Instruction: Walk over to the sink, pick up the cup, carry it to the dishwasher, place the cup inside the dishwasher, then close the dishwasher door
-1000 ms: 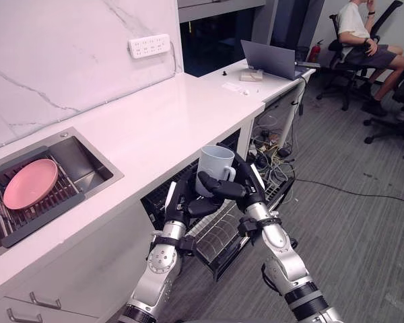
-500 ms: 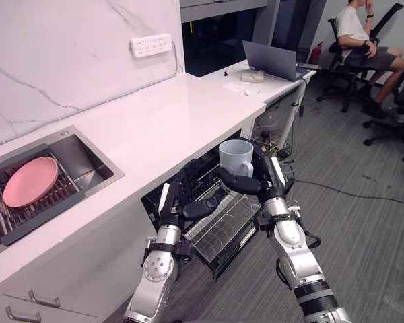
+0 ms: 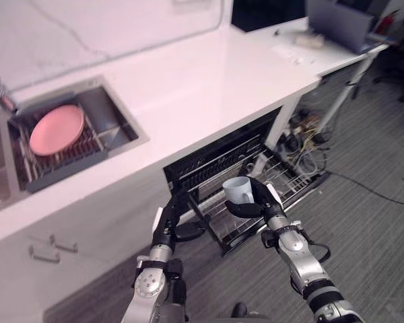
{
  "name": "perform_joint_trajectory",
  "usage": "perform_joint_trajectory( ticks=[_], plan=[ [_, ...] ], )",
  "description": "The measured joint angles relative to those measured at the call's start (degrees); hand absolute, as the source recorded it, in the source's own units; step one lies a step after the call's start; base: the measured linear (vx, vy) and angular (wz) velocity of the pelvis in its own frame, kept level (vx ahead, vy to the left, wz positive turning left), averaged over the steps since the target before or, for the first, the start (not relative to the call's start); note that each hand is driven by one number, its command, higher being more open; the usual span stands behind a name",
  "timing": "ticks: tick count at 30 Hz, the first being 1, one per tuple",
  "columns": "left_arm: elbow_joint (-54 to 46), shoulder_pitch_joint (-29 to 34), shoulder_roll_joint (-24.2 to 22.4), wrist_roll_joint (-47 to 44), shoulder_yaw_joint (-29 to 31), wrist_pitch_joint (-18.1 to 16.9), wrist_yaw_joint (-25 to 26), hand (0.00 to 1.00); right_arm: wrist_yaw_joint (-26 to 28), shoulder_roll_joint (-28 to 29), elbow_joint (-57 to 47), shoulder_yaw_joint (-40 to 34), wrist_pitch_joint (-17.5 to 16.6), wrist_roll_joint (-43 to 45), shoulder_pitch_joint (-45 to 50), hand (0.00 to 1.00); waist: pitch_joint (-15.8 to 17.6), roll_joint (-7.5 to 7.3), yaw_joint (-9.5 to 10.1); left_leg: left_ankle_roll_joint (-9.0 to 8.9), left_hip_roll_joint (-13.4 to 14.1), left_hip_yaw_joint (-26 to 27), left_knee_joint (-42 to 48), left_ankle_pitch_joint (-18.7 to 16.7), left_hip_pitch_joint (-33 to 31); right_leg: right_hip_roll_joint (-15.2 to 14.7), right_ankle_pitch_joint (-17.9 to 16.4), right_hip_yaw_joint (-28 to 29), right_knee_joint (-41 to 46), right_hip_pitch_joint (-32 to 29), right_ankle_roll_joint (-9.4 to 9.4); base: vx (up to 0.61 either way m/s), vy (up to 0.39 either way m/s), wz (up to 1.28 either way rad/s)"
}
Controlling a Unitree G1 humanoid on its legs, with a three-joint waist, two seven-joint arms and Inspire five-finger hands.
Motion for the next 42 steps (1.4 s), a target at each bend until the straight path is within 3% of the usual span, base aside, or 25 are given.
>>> perform_joint_trajectory(
  ticks=[4,7,8,14,23,31,34,38,42],
  plan=[
    [0.19,-0.40,0.51,-1.49,0.89,-0.05,0.60,0.90,-2.23,-1.36,5.21,-0.83,0.09,-0.03,-9.43,0.30,4.31,2.16,1.24,-0.39,-1.18,-2.60,1.70,0.59,-4.17,-2.19,-2.80,-2.14,7.12,-4.85,-0.14,-0.10,0.003,0.36],
    [0.32,-0.96,0.46,-2.62,1.22,-0.07,1.54,0.90,-4.09,-1.83,8.88,-1.41,0.22,-0.07,-16.40,0.30,6.96,2.60,2.17,-0.54,-1.64,-2.88,1.56,1.59,-6.15,-3.88,-4.30,-2.40,11.29,-8.22,-0.42,-0.09,-0.001,0.16],
    [0.39,-1.20,0.44,-2.66,1.29,-0.07,1.75,0.90,-4.87,-2.06,9.18,-1.85,0.23,-0.06,-17.81,0.90,7.76,2.60,2.62,-0.56,-1.88,-3.01,1.52,1.87,-6.88,-4.53,-5.00,-2.55,12.86,-9.48,-0.48,-0.06,-0.009,0.11],
    [0.37,-1.93,-0.59,-2.53,2.05,-0.06,3.80,0.90,-7.26,-1.71,10.35,-3.53,1.16,-0.10,-18.88,0.90,8.91,2.49,2.98,-0.18,-2.94,-3.61,1.48,2.54,-8.45,-6.40,-7.03,-3.10,16.34,-11.85,-0.46,0.00,-0.033,0.12],
    [0.24,-2.53,-1.37,-2.11,1.97,-0.06,4.30,0.90,-9.73,0.30,8.57,-5.78,1.37,-0.07,-17.98,0.90,9.68,2.29,2.86,-0.12,-2.93,-3.52,1.42,2.59,-8.16,-6.43,-7.24,-2.93,16.40,-11.71,-0.48,0.00,-0.025,0.00],
    [3.40,-2.69,-1.12,-1.96,2.03,0.16,3.87,0.90,-9.72,4.55,-7.88,-8.05,1.30,-0.03,-6.21,0.90,9.79,1.98,2.40,-0.63,-2.40,-3.14,-0.94,2.22,-4.13,-5.35,-6.76,-2.82,13.55,-7.94,-0.05,0.01,-0.024,-0.03],
    [5.95,-2.52,-1.01,-1.16,2.49,1.24,3.65,0.90,-9.65,6.36,-14.91,-9.16,1.24,-0.04,-0.59,0.90,9.57,1.33,1.29,-0.58,-2.20,-2.92,-1.60,1.94,-2.54,-4.74,-6.25,-2.89,11.57,-5.89,0.24,0.08,-0.053,-0.05],
    [9.19,-1.95,-0.49,0.41,2.73,2.20,3.08,0.90,-9.63,9.19,-24.64,-12.78,1.10,-0.07,7.73,0.90,8.22,-1.33,-0.56,-0.81,-2.16,-2.50,-1.58,0.88,0.44,-3.95,-5.81,-2.96,8.04,-1.66,0.80,0.09,-0.066,-0.05],
    [11.95,-1.88,-0.62,2.56,2.98,2.73,2.87,0.90,-9.53,9.91,-31.67,-12.94,0.14,-0.09,11.98,0.90,5.98,-2.94,-1.80,-0.90,-1.76,-1.86,-1.57,0.09,1.94,-3.11,-5.10,-2.63,5.46,0.46,0.94,0.05,-0.060,-0.11]
  ],
)
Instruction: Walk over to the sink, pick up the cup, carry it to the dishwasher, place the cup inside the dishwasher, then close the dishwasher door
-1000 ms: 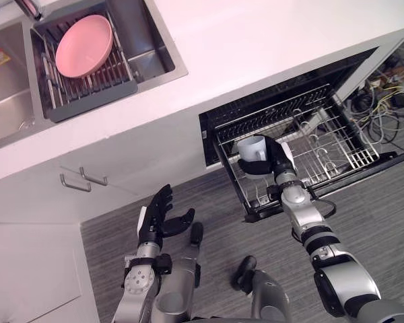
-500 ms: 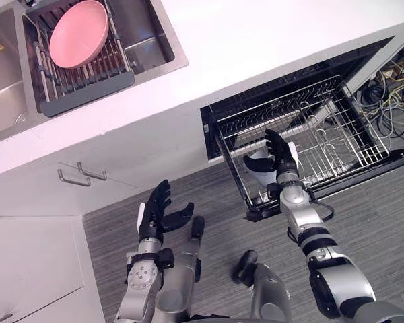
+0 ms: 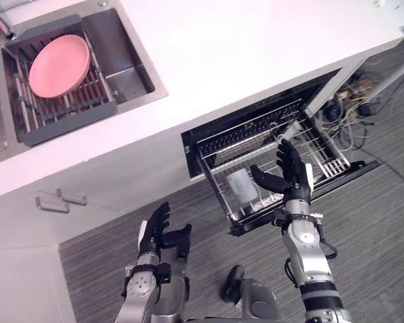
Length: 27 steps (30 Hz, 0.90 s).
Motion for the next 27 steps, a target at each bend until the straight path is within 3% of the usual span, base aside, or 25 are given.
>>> perform_joint_trajectory(
  ticks=[7,11,12,19,23,25,27],
  plan=[
    [4.71,1.79,-0.78,2.90,0.05,0.52,0.20,0.90,1.73,1.40,-5.64,2.35,-1.62,-3.16,3.24,0.90,-5.83,0.02,-0.21,0.08,0.86,1.75,0.01,-1.02,2.21,1.67,1.95,1.61,-4.34,2.74,-0.03,0.00,-0.024,-0.14],
    [6.83,2.90,-1.12,3.42,0.02,0.61,0.34,0.90,2.57,1.40,-6.29,4.54,-2.00,-4.47,3.26,0.90,-7.21,0.53,-0.18,0.10,1.38,2.70,0.09,-1.22,3.15,2.52,3.06,2.70,-6.01,3.77,-0.20,-0.03,-0.009,-0.17],
    [9.17,5.33,-2.82,4.60,-0.61,0.74,0.95,0.90,3.24,-0.91,-9.41,9.65,-3.70,-6.23,1.35,0.90,-15.35,2.08,0.62,0.12,2.03,2.84,-0.01,-1.20,3.90,3.50,3.80,3.12,-7.56,4.92,-0.52,0.00,0.000,0.00],
    [11.37,5.00,-2.30,4.32,-0.56,0.73,0.93,0.90,3.50,-0.78,-9.31,9.77,-3.71,-6.24,1.76,0.90,-15.35,1.98,0.60,-0.32,2.83,5.95,-0.05,-1.92,5.74,4.21,4.43,5.84,-8.39,5.70,-0.81,0.00,-0.008,-0.19],
    [15.38,3.91,-1.84,0.25,-0.57,0.71,0.09,0.90,3.13,-0.81,-9.33,7.72,-3.75,-6.20,4.68,0.90,-15.41,1.97,-1.30,-0.49,3.18,6.97,-0.06,-2.36,6.54,4.49,4.43,6.76,-8.32,6.33,-0.82,-0.01,-0.015,-0.14],
    [17.39,2.52,-2.32,-2.52,-0.63,0.69,-0.38,0.90,2.61,-0.82,-9.33,6.16,-3.69,-6.14,5.52,0.90,-15.24,1.94,-1.97,-0.49,2.87,6.10,1.36,-2.48,5.25,4.24,4.38,5.85,-7.92,6.10,-0.80,-0.02,0.009,0.29],
    [19.13,-0.82,-3.06,-6.36,-0.68,0.68,-1.46,0.90,1.05,-1.11,-9.35,2.84,-3.66,-5.98,5.11,0.90,-14.18,2.17,-2.37,-0.49,2.10,5.38,7.32,-2.70,-0.14,3.58,3.83,1.99,-5.71,5.41,-0.92,-0.09,0.019,0.95]
  ],
)
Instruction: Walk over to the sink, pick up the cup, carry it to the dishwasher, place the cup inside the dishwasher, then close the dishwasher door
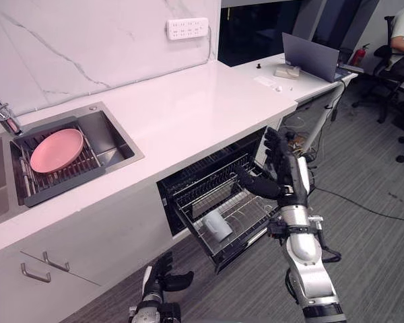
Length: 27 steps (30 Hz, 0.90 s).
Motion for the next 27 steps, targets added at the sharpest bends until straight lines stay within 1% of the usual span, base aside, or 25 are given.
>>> perform_joint_trajectory(
  ticks=[1,2,3,4,5,6,7,8,9,10,11,12,13,14,15,16,17,18,19,20,21,23,25,26,27],
  plan=[
    [-0.01,-0.51,-0.21,-1.03,-0.05,-0.14,-0.16,0.90,-0.33,-0.21,0.02,-0.42,0.11,0.06,-0.23,0.90,0.25,0.28,0.01,0.03,-0.11,0.33,1.32,0.06,-1.25,-0.08,-0.08,-1.02,0.49,0.04,-0.13,-0.17,0.040,1.30],
    [-0.19,-0.92,-1.03,-3.05,-0.04,-0.98,-0.44,0.90,-0.58,-0.91,0.03,-0.60,0.31,0.09,-1.05,0.90,0.62,0.87,0.09,-0.10,-0.79,0.34,1.70,1.33,-2.72,-0.20,-0.29,-3.41,0.71,0.61,-0.46,-0.21,0.080,1.38],
    [-0.02,-1.63,-1.10,-4.02,0.08,-1.34,-0.63,0.90,-0.43,-1.24,-0.07,-0.79,0.28,0.06,-2.42,0.90,1.31,0.68,0.11,1.73,0.29,4.70,3.08,-2.25,-3.12,-0.73,-0.45,-6.80,-0.33,1.51,-0.69,-0.19,0.058,1.38],
    [0.38,-1.93,-1.19,-4.15,0.08,-1.20,-0.64,0.90,-0.25,-1.34,-0.06,-0.91,0.31,0.06,-3.08,0.90,1.69,1.13,0.28,3.76,1.81,9.08,7.61,-5.25,-4.26,-0.93,-0.43,-8.38,-0.27,2.01,-0.68,-0.18,0.050,1.29],
    [0.90,-1.43,-1.14,-4.35,-0.11,-0.99,-1.03,0.90,-0.25,-1.65,-0.06,-0.57,0.30,0.06,-3.86,0.90,2.34,0.45,0.47,4.42,4.29,15.60,16.01,-10.36,-5.14,-2.06,-0.29,-11.30,-0.24,2.89,-0.44,-0.16,0.052,1.16],
    [1.49,-0.50,-1.18,-4.39,-0.51,-0.79,-1.08,0.90,-0.22,-1.83,-0.14,-0.03,0.28,0.05,-4.61,0.90,2.32,0.48,0.42,4.18,6.80,19.90,21.60,-12.59,-4.70,-3.20,0.07,-13.65,-0.46,3.77,0.18,-0.13,0.084,1.11],
    [1.55,-0.02,-1.20,-4.37,-0.68,-0.59,-1.10,0.90,-0.14,-1.93,-0.23,0.01,0.20,0.02,-4.82,0.90,2.26,0.58,0.38,3.74,8.02,21.29,23.65,-13.61,-4.31,-3.68,0.31,-14.80,-0.58,4.13,0.59,-0.08,0.132,1.16],
    [1.56,0.31,-1.19,-4.34,-1.19,-0.35,-1.10,0.90,-0.05,-2.23,-0.50,-0.03,0.15,0.01,-4.84,0.90,1.94,1.09,0.21,2.17,10.13,22.48,25.97,-15.07,-3.93,-4.33,0.43,-17.33,-0.90,4.52,0.98,-0.04,0.137,1.12],
    [1.56,0.23,-1.26,-4.16,-1.81,-0.34,-1.20,0.90,0.00,-2.41,-0.57,-0.23,0.15,-0.06,-4.86,0.90,1.57,1.69,0.19,1.10,10.94,22.09,25.55,-15.46,-3.60,-4.83,0.61,-19.26,-0.65,4.51,1.85,0.01,0.286,1.39],
    [1.57,0.14,-1.42,-3.78,-2.59,-0.35,-1.55,0.90,-0.02,-2.97,-0.48,-0.69,0.20,-0.06,-4.85,0.90,1.25,2.47,0.25,-0.27,10.86,20.49,22.25,-16.70,-2.34,-6.30,0.49,-21.48,1.06,3.97,3.31,0.04,0.292,1.09],
    [1.66,-0.21,-1.17,-3.72,-2.81,-0.36,-2.11,0.90,0.00,-2.68,-0.23,-1.38,0.27,-0.16,-4.92,0.90,1.58,2.29,0.77,1.38,8.29,19.33,20.41,-17.45,-2.31,-8.76,0.05,-22.23,3.46,3.42,4.20,0.07,0.329,0.84],
    [1.75,-0.30,-1.02,-3.71,-2.88,-0.33,-2.36,0.90,-0.02,-1.99,0.04,-1.49,0.58,-0.16,-4.96,0.90,1.95,1.65,0.99,1.82,7.10,18.98,20.50,-17.82,-2.27,-10.42,-0.08,-22.63,5.23,3.21,4.33,0.12,0.367,0.78],
    [1.95,-0.86,-0.11,-3.65,-3.74,-0.09,-2.62,0.90,0.30,-1.04,0.19,-0.82,1.45,-0.31,-5.00,0.90,2.33,0.80,0.90,3.87,3.89,17.33,21.44,-19.06,-2.88,-14.34,-0.63,-22.93,9.46,2.93,4.57,0.13,0.353,0.74],
    [2.09,-1.01,0.40,-3.64,-4.02,-0.07,-2.92,0.90,0.32,-1.03,0.40,-0.29,1.81,-0.62,-5.27,0.90,2.38,0.67,0.91,5.11,2.01,16.66,21.55,-19.80,-2.79,-17.09,-1.06,-21.97,13.76,2.00,2.81,0.15,0.350,0.74],
    [2.08,-1.02,0.64,-3.63,-3.99,-0.08,-2.98,0.90,0.34,-1.06,0.68,0.04,1.96,-0.87,-5.71,0.90,2.42,0.68,0.84,5.85,0.90,16.15,21.54,-20.20,-2.67,-18.82,-1.51,-19.86,17.36,0.51,-0.65,0.12,0.275,0.57],
    [2.07,-1.01,1.61,-3.60,-3.95,-0.06,-2.96,0.90,0.39,-0.97,1.91,0.22,2.28,-1.34,-6.64,0.90,2.47,0.75,0.56,7.12,-0.57,14.92,21.37,-20.79,-2.14,-19.64,-2.78,-10.82,24.44,-3.61,-4.69,0.17,0.295,0.59],
    [2.08,-1.00,2.65,-3.05,-3.96,-0.05,-2.94,0.90,0.33,-0.96,2.45,0.18,2.52,-1.35,-6.76,0.90,2.60,0.53,0.49,7.60,-1.47,14.01,20.15,-20.54,-1.03,-17.18,-4.67,-2.51,27.54,-6.29,-2.12,0.17,0.242,0.71],
    [2.08,-0.75,3.41,-2.46,-3.96,-0.04,-2.92,0.90,0.32,-0.98,2.50,0.18,2.68,-1.37,-6.71,0.90,2.71,0.49,0.17,7.97,-2.43,12.93,18.29,-20.00,0.45,-14.05,-6.29,3.51,28.59,-7.65,-0.53,0.18,0.149,0.62],
    [2.08,-0.27,3.89,-2.31,-3.96,-0.05,-2.91,0.90,0.23,-0.99,2.44,0.14,2.68,-1.56,-6.72,0.90,2.72,0.51,0.08,8.19,-3.28,12.25,16.19,-19.47,2.31,-11.50,-7.42,6.77,28.03,-8.62,-0.10,0.18,0.107,0.53],
    [2.08,0.06,4.24,-2.14,-4.00,-0.10,-2.91,0.90,0.05,-1.02,2.17,-0.05,2.56,-2.65,-6.78,0.90,2.70,0.53,0.09,8.17,-4.32,11.69,13.68,-18.92,4.41,-9.17,-8.19,7.94,25.92,-9.75,-0.19,0.21,0.108,0.34],
    [2.08,0.10,4.48,-2.11,-4.07,-0.15,-2.91,0.90,-0.05,-1.06,2.16,-0.08,2.35,-3.09,-6.97,0.90,2.69,0.60,0.09,8.13,-4.71,11.44,12.54,-18.82,5.39,-7.60,-8.30,7.98,23.92,-11.01,-0.40,0.20,0.074,0.20],
    [2.17,0.04,4.78,-2.11,-4.12,-0.16,-2.92,0.90,-0.53,-1.26,2.16,-0.21,2.36,-3.81,-7.07,0.90,2.81,0.79,-0.16,7.95,-4.82,11.01,11.20,-18.77,6.52,-4.54,-8.13,8.39,19.39,-14.65,-0.66,0.19,0.008,0.10],
    [3.38,-0.30,4.56,-2.11,-4.60,-0.18,-2.99,0.90,-1.40,-1.85,2.17,-0.62,2.40,-4.84,-7.10,0.90,3.14,1.31,-0.98,7.33,-4.50,10.13,10.24,-18.98,7.75,-2.61,-5.71,9.43,15.74,-16.98,-1.05,0.18,-0.056,0.16],
    [3.89,-0.23,4.51,-2.09,-4.72,-0.14,-3.14,0.90,-1.71,-1.89,2.17,-1.25,2.49,-5.16,-7.08,0.90,3.29,1.54,-1.40,6.27,-4.07,9.65,10.09,-19.58,8.82,-1.29,-1.51,10.61,13.36,-17.05,-1.29,0.22,-0.106,0.11],
    [4.40,-0.44,4.56,-2.09,-4.69,-0.16,-3.30,0.90,-2.16,-2.11,2.13,-1.92,2.51,-5.19,-7.13,0.90,3.25,1.77,-1.35,5.03,-3.48,9.60,10.01,-20.30,9.69,-0.47,0.82,11.00,12.70,-16.29,-1.35,0.22,-0.112,0.00]
  ],
)
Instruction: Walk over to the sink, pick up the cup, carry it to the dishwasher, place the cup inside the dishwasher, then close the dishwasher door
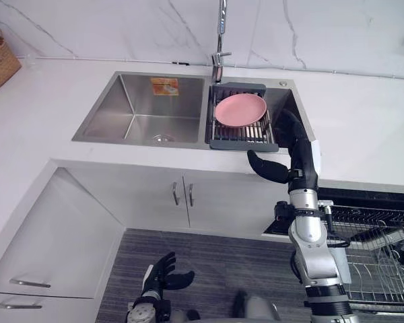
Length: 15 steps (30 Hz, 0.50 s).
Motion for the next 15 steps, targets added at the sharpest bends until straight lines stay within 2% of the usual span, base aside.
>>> perform_joint_trajectory(
  ticks=[2,4,5,6,7,8,9,10,11,12,13,15],
  plan=[
    [0.33,-0.17,-0.13,0.11,0.10,-0.07,-0.11,0.90,-0.53,-0.09,-0.50,-0.96,0.01,-0.21,-0.21,0.90,0.09,0.35,-0.01,-1.18,0.87,0.11,-0.14,0.18,0.24,0.83,-0.54,-0.19,-0.26,0.69,-0.81,0.21,-0.123,-0.06],
    [1.35,-0.96,-0.79,0.68,0.38,-0.10,-0.37,0.90,-0.71,-0.17,-0.54,-2.29,0.37,-0.51,-0.10,0.90,0.27,0.39,-0.71,-1.97,2.11,0.16,3.55,-0.01,-0.80,1.36,-1.38,-1.23,-1.35,2.35,-1.19,0.18,-0.146,0.22],
    [1.94,-1.31,-1.49,0.69,0.48,-0.07,-0.54,0.90,-0.78,-0.36,-0.83,-2.90,0.52,-0.52,0.35,0.90,0.62,0.54,-1.51,-2.46,3.75,0.57,11.29,-0.30,-3.27,1.60,-1.38,-2.69,-3.63,5.24,-1.20,0.12,-0.113,0.39],
    [2.00,-1.36,-1.89,0.68,0.47,-0.05,-0.67,0.90,-0.94,-0.68,-1.24,-3.02,0.52,-0.52,0.75,0.90,0.77,0.65,-1.45,-2.62,4.83,1.33,16.14,-0.19,-4.70,1.85,-1.37,-3.02,-4.83,6.78,-1.20,0.13,-0.111,0.32],
    [1.59,-1.46,-2.60,0.74,0.74,-0.02,-1.03,0.90,-1.10,-1.92,-2.33,-2.82,0.53,-0.53,1.08,0.90,1.13,1.36,-1.17,-3.92,7.83,3.01,25.52,0.79,-7.55,2.77,-1.35,-3.21,-6.65,9.84,-1.28,0.12,-0.060,-0.01],
    [1.63,-1.37,-3.01,1.26,0.92,-0.10,-1.39,0.90,-1.06,-2.89,-3.39,-2.10,0.46,-0.64,1.07,0.90,1.26,1.41,-0.81,-4.17,9.70,3.42,30.03,-0.30,-8.85,3.00,-1.32,-2.95,-7.90,11.88,-1.31,0.13,-0.035,-0.11],
    [1.65,-1.38,-3.09,1.57,0.92,-0.10,-1.47,0.90,-1.03,-3.08,-4.00,-1.92,0.36,-0.74,1.07,0.90,1.20,1.48,-0.78,-4.42,10.40,3.30,30.10,-1.32,-9.26,2.96,-1.31,-2.76,-8.38,12.63,-1.28,0.16,0.005,-0.20],
    [1.64,-1.46,-3.09,1.76,0.90,-0.21,-1.55,0.90,-0.97,-3.13,-5.04,-1.88,-0.41,-1.61,1.07,0.90,1.23,1.45,-0.81,-4.39,11.73,3.01,25.16,-2.19,-10.07,2.44,-1.05,-2.28,-9.55,13.60,-0.83,0.12,0.029,-0.16],
    [1.64,-1.58,-3.07,1.85,0.90,-0.22,-1.55,0.90,-0.80,-3.35,-5.11,-1.99,-0.76,-1.99,1.07,0.90,1.24,1.42,-0.82,-4.50,11.92,2.65,19.71,-2.03,-10.42,2.02,-0.83,-1.91,-10.05,13.72,-0.44,0.15,0.088,-0.19],
    [1.63,-1.75,-3.13,1.99,0.89,-0.26,-1.57,0.90,-0.47,-3.82,-4.92,-2.04,-0.76,-2.17,1.08,0.90,1.15,1.62,-0.86,-4.63,11.78,1.34,12.62,0.42,-10.35,1.88,-0.56,-1.50,-10.25,13.67,0.15,0.18,0.179,-0.22],
    [2.09,-1.63,-3.11,2.36,0.89,-0.17,-1.57,0.90,0.18,-4.78,-4.27,-1.97,-0.69,-2.26,1.33,0.90,1.30,1.90,-0.47,-6.21,10.72,0.19,6.07,6.58,-8.95,1.59,-0.34,-0.20,-10.82,13.78,1.42,0.18,0.203,-0.13],
    [2.28,-2.00,-2.35,2.75,0.81,-0.26,-1.56,0.90,1.06,-5.10,-4.08,-2.02,-0.70,-2.26,1.78,0.90,1.26,0.63,-0.78,-5.19,8.18,0.39,3.28,7.75,-8.36,-0.27,0.27,0.08,-12.51,13.81,2.45,0.11,0.141,0.07]
  ],
)
